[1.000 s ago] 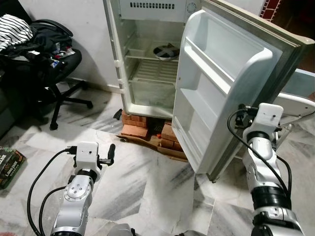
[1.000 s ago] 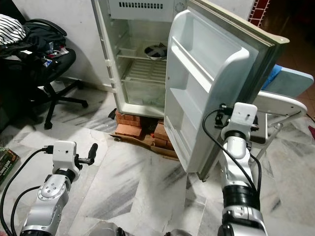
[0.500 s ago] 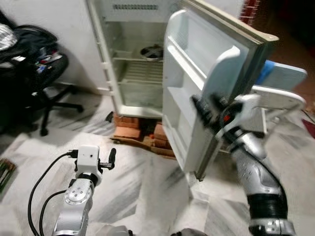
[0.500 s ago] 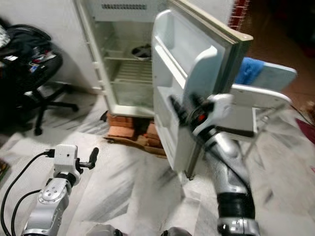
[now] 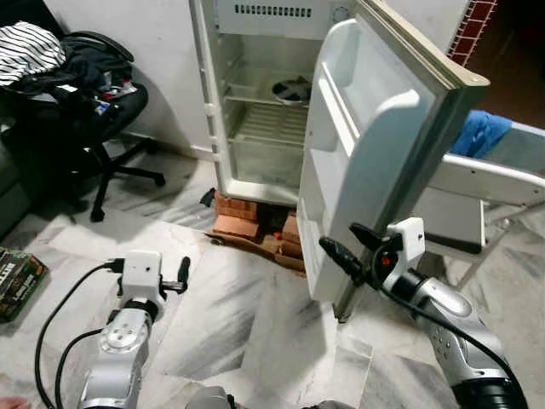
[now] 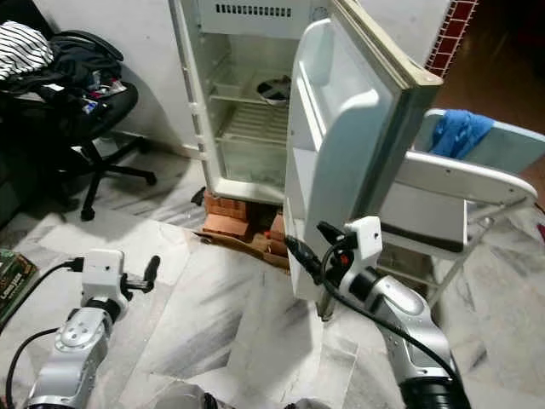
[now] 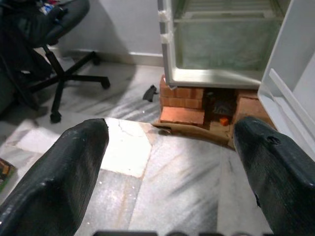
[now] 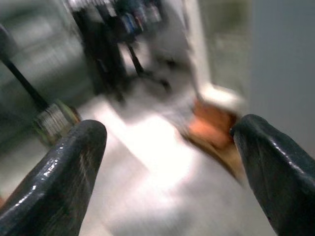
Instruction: Restocking fridge
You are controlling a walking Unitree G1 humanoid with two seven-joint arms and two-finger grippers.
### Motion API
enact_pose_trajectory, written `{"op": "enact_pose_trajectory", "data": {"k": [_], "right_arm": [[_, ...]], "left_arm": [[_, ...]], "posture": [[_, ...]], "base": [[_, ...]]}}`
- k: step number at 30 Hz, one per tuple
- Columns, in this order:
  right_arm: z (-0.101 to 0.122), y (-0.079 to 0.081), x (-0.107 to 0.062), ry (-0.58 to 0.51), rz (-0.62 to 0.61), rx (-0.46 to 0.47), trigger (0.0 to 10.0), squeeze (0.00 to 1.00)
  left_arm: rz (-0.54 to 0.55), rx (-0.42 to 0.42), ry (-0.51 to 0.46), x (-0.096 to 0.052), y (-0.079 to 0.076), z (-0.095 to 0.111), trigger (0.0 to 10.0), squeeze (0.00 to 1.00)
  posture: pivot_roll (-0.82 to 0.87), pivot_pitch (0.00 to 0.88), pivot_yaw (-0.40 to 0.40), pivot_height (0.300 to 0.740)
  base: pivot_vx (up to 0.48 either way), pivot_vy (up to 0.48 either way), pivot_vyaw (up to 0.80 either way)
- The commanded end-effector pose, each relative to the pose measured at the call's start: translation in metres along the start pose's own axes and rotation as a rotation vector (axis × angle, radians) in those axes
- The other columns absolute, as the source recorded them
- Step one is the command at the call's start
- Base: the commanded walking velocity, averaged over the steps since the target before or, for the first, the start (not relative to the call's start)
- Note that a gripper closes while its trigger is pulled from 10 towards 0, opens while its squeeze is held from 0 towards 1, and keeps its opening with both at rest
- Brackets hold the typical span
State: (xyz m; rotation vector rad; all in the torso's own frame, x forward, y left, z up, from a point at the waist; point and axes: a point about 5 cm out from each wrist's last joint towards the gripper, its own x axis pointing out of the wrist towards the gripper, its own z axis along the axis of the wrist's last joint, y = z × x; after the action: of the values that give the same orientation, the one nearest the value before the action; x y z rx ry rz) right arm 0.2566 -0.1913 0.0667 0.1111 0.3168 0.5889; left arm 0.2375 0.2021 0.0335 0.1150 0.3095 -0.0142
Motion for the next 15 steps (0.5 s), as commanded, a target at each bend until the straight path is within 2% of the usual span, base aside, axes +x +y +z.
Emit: {"op": "enact_pose_trajectory", "data": {"k": [1, 3, 5, 9, 12, 14, 15], "right_arm": [[-0.006, -0.01, -0.003, 0.063, -0.061, -0.044, 10.0, 0.0], [-0.007, -0.023, -0.006, 0.101, -0.144, -0.081, 10.0, 0.0], [0.005, -0.044, -0.006, 0.107, -0.273, -0.161, 10.0, 0.0], [0.029, -0.057, -0.001, 0.017, -0.386, -0.194, 10.0, 0.0], [0.044, -0.056, 0.006, -0.067, -0.408, -0.158, 10.0, 0.0], [0.063, -0.044, 0.017, -0.179, -0.37, -0.126, 10.0, 0.0], [0.075, -0.03, 0.026, -0.255, -0.303, -0.087, 10.0, 0.0]], "left_arm": [[0.007, 0.001, 0.013, -0.004, 0.003, -0.003, 10.0, 0.0], [0.003, 0.0, 0.023, -0.006, 0.001, -0.007, 10.0, 0.0], [-0.012, -0.002, 0.032, -0.006, -0.005, -0.009, 10.0, 0.0], [-0.023, -0.002, 0.037, -0.004, -0.007, -0.008, 10.0, 0.0], [-0.025, -0.001, 0.037, -0.002, -0.006, -0.008, 10.0, 0.0], [-0.027, -0.001, 0.036, 0.0, -0.006, -0.007, 10.0, 0.0], [-0.028, 0.0, 0.035, 0.001, -0.007, -0.006, 10.0, 0.0]], "posture": [[0.01, 0.071, 0.006, 0.74], [0.01, 0.066, 0.003, 0.74], [0.01, 0.063, 0.003, 0.74], [0.01, 0.062, 0.003, 0.74], [0.0, 0.058, 0.003, 0.74], [0.0, 0.051, 0.002, 0.74], [0.0, 0.05, 0.001, 0.74]], "base": [[0.0, 0.0, 0.0], [0.0, 0.0, 0.0], [0.0, 0.0, 0.0], [0.0, 0.0, 0.0], [0.0, 0.0, 0.0], [0.0, 0.0, 0.0], [0.0, 0.0, 0.0]]}}
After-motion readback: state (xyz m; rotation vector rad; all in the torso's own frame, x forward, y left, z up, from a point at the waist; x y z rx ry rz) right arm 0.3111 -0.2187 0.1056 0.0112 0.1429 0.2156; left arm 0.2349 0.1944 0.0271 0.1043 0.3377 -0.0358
